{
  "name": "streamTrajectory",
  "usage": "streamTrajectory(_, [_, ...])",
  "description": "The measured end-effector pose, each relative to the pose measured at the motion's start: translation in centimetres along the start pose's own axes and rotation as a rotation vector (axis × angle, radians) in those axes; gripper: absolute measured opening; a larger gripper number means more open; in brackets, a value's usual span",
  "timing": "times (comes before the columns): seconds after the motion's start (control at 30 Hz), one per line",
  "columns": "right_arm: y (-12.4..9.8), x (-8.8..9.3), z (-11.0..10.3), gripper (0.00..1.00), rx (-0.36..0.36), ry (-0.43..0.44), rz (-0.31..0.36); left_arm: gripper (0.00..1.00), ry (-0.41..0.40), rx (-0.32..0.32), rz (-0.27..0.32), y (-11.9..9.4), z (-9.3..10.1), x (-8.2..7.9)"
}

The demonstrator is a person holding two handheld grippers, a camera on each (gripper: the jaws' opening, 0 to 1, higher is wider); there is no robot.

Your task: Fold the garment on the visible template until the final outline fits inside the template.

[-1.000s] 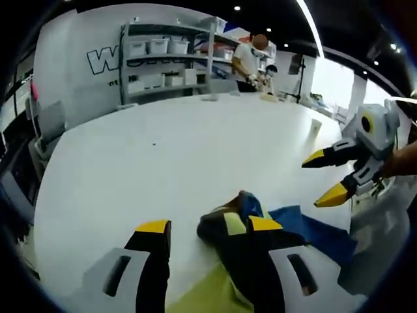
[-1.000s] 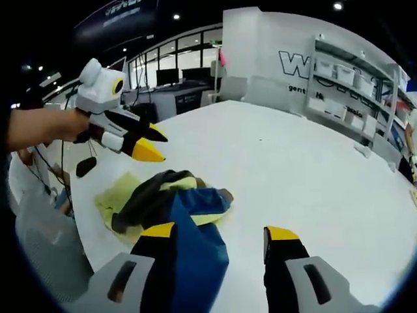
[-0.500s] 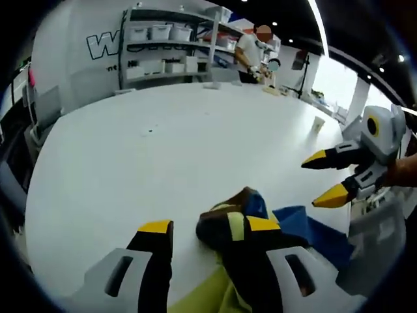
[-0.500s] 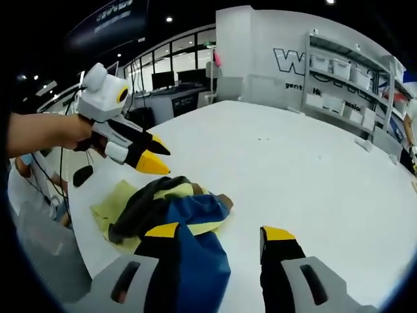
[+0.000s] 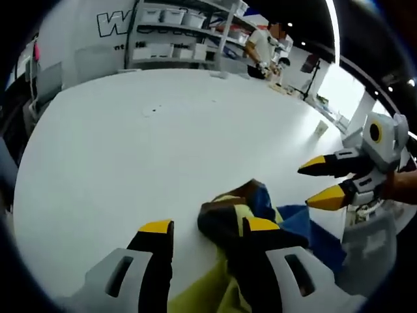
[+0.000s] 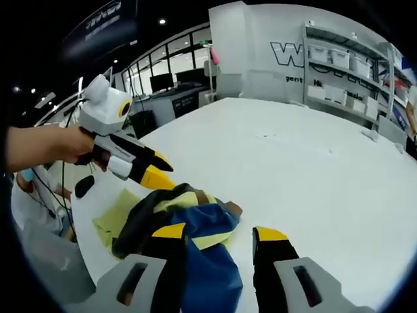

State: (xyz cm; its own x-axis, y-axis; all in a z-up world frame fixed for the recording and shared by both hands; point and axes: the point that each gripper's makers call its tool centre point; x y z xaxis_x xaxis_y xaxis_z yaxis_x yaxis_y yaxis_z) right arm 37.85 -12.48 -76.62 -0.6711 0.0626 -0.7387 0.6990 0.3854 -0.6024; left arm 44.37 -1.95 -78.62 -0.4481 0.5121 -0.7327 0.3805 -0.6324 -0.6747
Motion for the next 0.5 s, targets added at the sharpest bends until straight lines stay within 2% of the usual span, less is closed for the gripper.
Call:
streamTrajectory(0.13, [0.6,0.1,-0.4,0.31,-0.012,0.026,-0.010,0.41,-0.035,0.025,0.002,0.4,0.2,0.0])
streamTrajectory(0.33, [1.2,0.4,-0.7,0.30,-0.022,0.037,-0.029,0.39,-0.043,0.055,-0.040,1.1,0.5,1.1])
streamTrajectory(0.5, [1.5,0.6,-0.5,0.28,-0.022,0.040,-0.039,0.35,-0.079,0.068,-0.031,1.5,0.5,1.1])
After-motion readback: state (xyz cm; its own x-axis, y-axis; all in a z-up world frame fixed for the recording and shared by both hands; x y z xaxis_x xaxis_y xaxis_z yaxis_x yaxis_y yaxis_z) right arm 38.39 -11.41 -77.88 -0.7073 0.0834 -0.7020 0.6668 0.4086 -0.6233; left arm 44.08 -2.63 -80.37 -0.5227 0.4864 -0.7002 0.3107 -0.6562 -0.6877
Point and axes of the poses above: the point that each gripper's makers call its tool centre point, and the gripper's own axes: y roughly forward along the fingers, z roughly to its right, x roughly out of its underside, and after that the axes turned 13 degrees about y, right-handed
